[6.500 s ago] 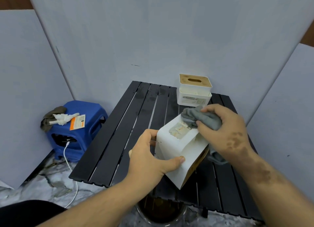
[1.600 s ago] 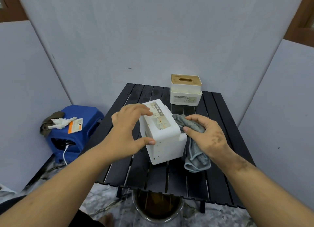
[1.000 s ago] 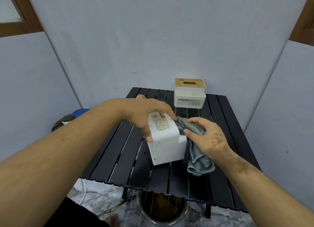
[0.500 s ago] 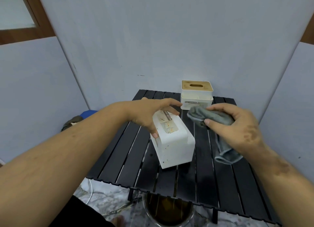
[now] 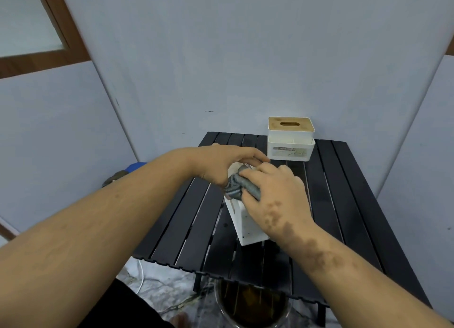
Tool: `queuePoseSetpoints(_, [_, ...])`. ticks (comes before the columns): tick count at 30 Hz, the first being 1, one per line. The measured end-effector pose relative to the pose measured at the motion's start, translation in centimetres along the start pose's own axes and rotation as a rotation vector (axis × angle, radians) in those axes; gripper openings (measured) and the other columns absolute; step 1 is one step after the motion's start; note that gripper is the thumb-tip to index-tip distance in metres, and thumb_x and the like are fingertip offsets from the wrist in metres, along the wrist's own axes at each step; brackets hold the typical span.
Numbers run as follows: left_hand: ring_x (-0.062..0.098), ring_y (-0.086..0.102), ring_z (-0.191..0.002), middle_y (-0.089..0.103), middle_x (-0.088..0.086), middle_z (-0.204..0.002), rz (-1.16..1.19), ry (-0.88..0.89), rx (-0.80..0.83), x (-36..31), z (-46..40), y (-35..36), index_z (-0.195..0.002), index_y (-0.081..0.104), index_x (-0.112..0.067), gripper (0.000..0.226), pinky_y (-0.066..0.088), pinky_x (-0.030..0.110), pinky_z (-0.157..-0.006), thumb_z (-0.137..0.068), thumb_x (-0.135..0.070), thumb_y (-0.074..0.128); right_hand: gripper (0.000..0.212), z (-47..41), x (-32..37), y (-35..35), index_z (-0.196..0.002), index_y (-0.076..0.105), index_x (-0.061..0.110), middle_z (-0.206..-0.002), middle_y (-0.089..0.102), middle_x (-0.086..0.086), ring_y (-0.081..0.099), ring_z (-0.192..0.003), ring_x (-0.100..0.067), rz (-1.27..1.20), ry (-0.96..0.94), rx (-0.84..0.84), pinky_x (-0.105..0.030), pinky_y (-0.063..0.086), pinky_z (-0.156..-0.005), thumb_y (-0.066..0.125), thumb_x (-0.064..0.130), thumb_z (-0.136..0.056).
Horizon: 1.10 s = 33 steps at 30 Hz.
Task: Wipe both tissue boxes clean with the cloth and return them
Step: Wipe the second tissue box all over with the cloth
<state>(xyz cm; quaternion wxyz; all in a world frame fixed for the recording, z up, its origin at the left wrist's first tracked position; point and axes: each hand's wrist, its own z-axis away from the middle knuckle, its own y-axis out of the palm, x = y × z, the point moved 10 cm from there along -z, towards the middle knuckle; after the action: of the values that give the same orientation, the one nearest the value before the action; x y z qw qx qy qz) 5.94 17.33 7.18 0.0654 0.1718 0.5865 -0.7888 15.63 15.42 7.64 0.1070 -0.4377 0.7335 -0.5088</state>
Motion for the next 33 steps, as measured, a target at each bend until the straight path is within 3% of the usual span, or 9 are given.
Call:
queuePoseSetpoints(2, [-0.032, 0.046, -0.096, 0.052, -0.036, -0.139, -0.094, -0.005, 0.013, -0.1, -0.1, -0.1, -0.152, 0.033, -0.042, 0.096, 0.031, 0.036, -0.097, -0.076, 0.0, 0.072, 0.032, 0.4, 0.5, -0.1, -0.118, 0.064, 0.034, -0.105, 0.062, 0.008, 0.053, -0.087, -0.025, 0.048, -0.091, -0.027, -0.039, 0.047, -0.069, 0.057, 0.035, -0.086])
queuePoseSetpoints(5, [-0.007, 0.049, -0.125, 0.049, -0.036, -0.143, -0.193, 0.002, 0.002, -0.3, -0.4, -0.2, -0.148, 0.032, -0.049, 0.093, 0.023, 0.048, -0.114, -0.076, -0.012, 0.078, 0.035, 1.3, 0.5, -0.3, -0.113, 0.066, 0.029, -0.096, 0.06, 0.004, 0.053, -0.08, -0.024, -0.011, -0.255, 0.04, -0.043, 0.05, -0.065, 0.055, 0.033, -0.08])
queuePoseSetpoints(10, [0.002, 0.042, -0.13, 0.046, -0.044, -0.139, -0.215, -0.026, 0.022, 0.3, -0.4, -0.1, -0.144, 0.026, -0.06, 0.11, 0.023, 0.047, -0.114, -0.063, -0.021, 0.09, 0.026, 4.5, -0.9, -0.7, -0.093, 0.073, 0.032, -0.082, 0.057, 0.009, 0.057, -0.07, -0.018, -0.049, -0.411, 0.206, -0.035, 0.054, -0.061, 0.068, 0.028, -0.068])
queuePoseSetpoints(13, [0.003, 0.041, -0.136, 0.045, -0.041, -0.143, -0.192, -0.022, 0.044, 0.4, -0.2, -0.1, -0.145, 0.023, -0.06, 0.112, 0.023, 0.049, -0.116, -0.064, -0.021, 0.09, 0.024, 5.8, -4.3, -0.2, -0.09, 0.072, 0.035, -0.079, 0.055, 0.013, 0.057, -0.07, -0.013, 0.005, -0.305, 0.281, -0.037, 0.054, -0.06, 0.069, 0.031, -0.067])
queuePoseSetpoints(18, [0.002, 0.03, -0.124, 0.039, -0.046, -0.129, -0.206, -0.011, 0.058, -1.2, 0.3, 0.3, -0.144, 0.028, -0.065, 0.108, 0.023, 0.041, -0.112, -0.068, -0.02, 0.091, 0.034, 5.7, -8.1, -3.6, -0.102, 0.074, 0.032, -0.085, 0.06, 0.016, 0.059, -0.079, -0.006, -0.153, -0.081, 0.1, -0.031, 0.055, -0.07, 0.072, 0.025, -0.069])
queuePoseSetpoints(23, [0.023, 0.037, -0.125, 0.043, -0.034, -0.136, -0.252, 0.007, 0.068, -2.3, -0.4, 1.1, -0.132, 0.038, -0.073, 0.097, 0.029, 0.048, -0.112, -0.064, -0.029, 0.092, 0.037, 5.5, -8.6, -4.2, -0.105, 0.074, 0.028, -0.089, 0.061, 0.013, 0.06, -0.081, -0.009, -0.27, 0.012, -0.054, -0.032, 0.054, -0.071, 0.077, 0.015, -0.07])
queuePoseSetpoints(26, [0.018, 0.034, -0.121, 0.043, -0.033, -0.133, -0.244, -0.039, 0.086, -2.5, -0.4, 0.9, -0.132, 0.047, -0.065, 0.093, 0.029, 0.044, -0.11, -0.066, -0.018, 0.092, 0.034, 5.8, -8.5, -2.3, -0.105, 0.071, 0.03, -0.09, 0.058, 0.012, 0.061, -0.083, -0.01, -0.337, 0.02, 0.0, -0.035, 0.055, -0.073, 0.077, 0.016, -0.074])
queuePoseSetpoints(30, [0.013, 0.038, -0.129, 0.048, -0.033, -0.134, -0.348, 0.032, 0.117, -3.5, -0.7, 1.3, -0.133, 0.045, -0.066, 0.097, 0.026, 0.048, -0.108, -0.061, -0.021, 0.093, 0.03, 6.2, -8.9, -0.7, -0.102, 0.069, 0.033, -0.089, 0.057, 0.009, 0.061, -0.081, -0.011, -0.34, 0.029, 0.07, -0.038, 0.055, -0.071, 0.076, 0.02, -0.075])
queuePoseSetpoints(33, [0.004, 0.043, -0.122, 0.05, -0.028, -0.133, -0.399, 0.06, 0.091, -4.0, -0.8, 1.1, -0.135, 0.048, -0.057, 0.093, 0.025, 0.044, -0.103, -0.062, -0.023, 0.093, 0.026, 6.4, -9.3, -0.3, -0.099, 0.068, 0.034, -0.088, 0.056, 0.009, 0.06, -0.079, -0.013, -0.302, 0.032, 0.105, -0.04, 0.055, -0.069, 0.073, 0.026, -0.075])
